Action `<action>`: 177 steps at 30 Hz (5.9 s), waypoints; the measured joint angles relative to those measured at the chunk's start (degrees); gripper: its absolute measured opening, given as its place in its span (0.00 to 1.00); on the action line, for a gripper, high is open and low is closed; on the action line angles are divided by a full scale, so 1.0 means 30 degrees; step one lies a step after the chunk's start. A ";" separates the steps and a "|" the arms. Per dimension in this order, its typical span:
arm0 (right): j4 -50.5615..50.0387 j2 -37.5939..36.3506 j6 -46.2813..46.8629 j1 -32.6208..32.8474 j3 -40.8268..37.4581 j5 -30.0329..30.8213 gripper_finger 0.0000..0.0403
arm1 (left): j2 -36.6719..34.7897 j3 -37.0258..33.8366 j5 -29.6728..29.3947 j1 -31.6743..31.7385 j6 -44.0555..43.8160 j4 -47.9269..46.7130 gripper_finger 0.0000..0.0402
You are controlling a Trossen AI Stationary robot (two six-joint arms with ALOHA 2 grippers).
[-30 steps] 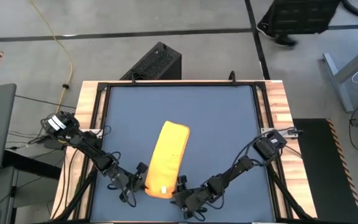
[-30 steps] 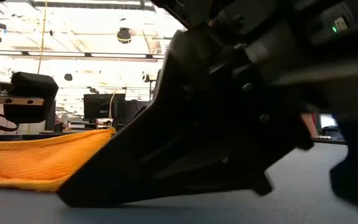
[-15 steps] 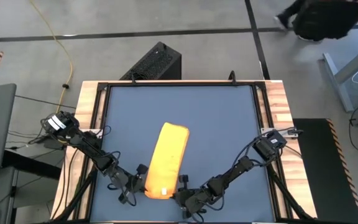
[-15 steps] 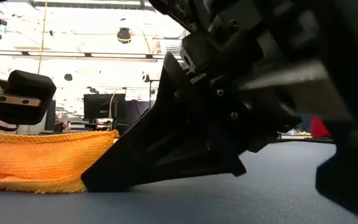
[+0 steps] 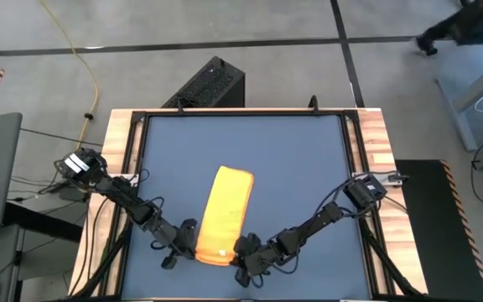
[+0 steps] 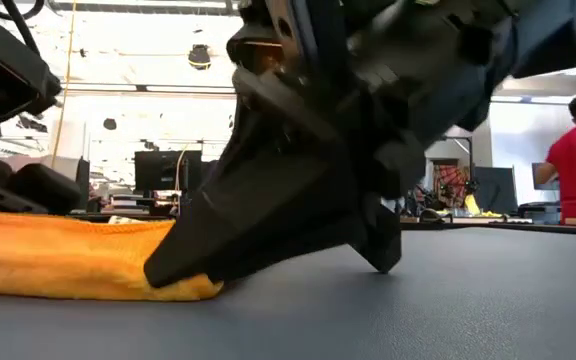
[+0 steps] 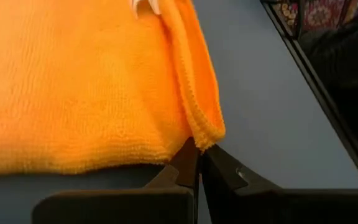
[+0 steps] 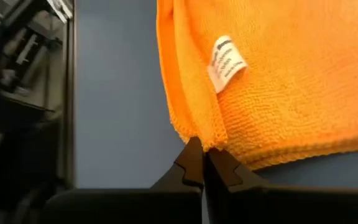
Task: Roll towel
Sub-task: Roll the orange microfiber towel
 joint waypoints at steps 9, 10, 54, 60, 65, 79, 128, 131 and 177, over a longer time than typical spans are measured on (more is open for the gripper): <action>0.1008 -0.0043 0.7306 -0.0102 0.0024 -0.1932 0.05 | 0.0000 -0.0046 -0.0594 0.0034 -0.1596 0.0106 0.00; 0.0758 -0.0043 0.7719 -0.0109 0.0039 -0.1932 0.05 | 0.0000 -0.0046 -0.0652 0.0031 -0.1369 0.0106 0.01; -0.1461 -0.0043 1.3392 0.0814 0.0000 0.2630 0.05 | 0.2887 0.3309 -0.5267 -0.2657 0.9115 -0.0019 0.54; -0.1461 -0.0043 1.3635 0.1119 0.0000 0.3756 0.05 | 0.2900 0.3596 -0.6871 -0.2739 0.7688 -0.0354 0.39; -0.1482 -0.0043 1.3704 0.1339 0.0000 0.4334 0.05 | 0.2878 0.3596 -0.7271 -0.2898 0.7958 0.0227 0.13; 0.0329 -0.0295 0.7460 0.1137 -0.0066 0.3306 0.22 | 0.2871 0.3596 -0.3547 -0.1764 0.4564 0.1113 0.00; -0.2209 0.1395 -0.9441 0.0137 0.3453 0.2427 0.06 | 0.2546 0.3587 0.4403 0.1787 -0.5752 -0.2725 0.04; -0.2093 0.1592 -0.8608 -0.0215 0.3395 0.2221 0.04 | 0.1845 0.3567 0.5389 0.1765 -0.5412 -0.3465 0.08; -0.1045 0.1648 -0.2003 -0.1333 0.3359 -0.2143 0.05 | 0.0109 0.3961 -0.5659 -0.2841 0.9170 -0.7289 0.51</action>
